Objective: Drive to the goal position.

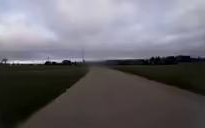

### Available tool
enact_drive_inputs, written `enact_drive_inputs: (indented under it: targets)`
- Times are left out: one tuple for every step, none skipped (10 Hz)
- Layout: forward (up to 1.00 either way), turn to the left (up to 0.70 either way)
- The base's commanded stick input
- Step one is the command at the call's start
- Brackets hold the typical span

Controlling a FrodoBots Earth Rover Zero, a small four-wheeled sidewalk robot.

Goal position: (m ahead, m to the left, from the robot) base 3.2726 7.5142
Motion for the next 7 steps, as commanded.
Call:
enact_drive_inputs:
  targets:
    - [0.85, -0.05]
    - [0.85, -0.05]
    - [0.85, -0.14]
    - [0.85, 0.0]
    - [0.85, 0.0]
    - [0.85, -0.24]
    - [0.85, -0.19]
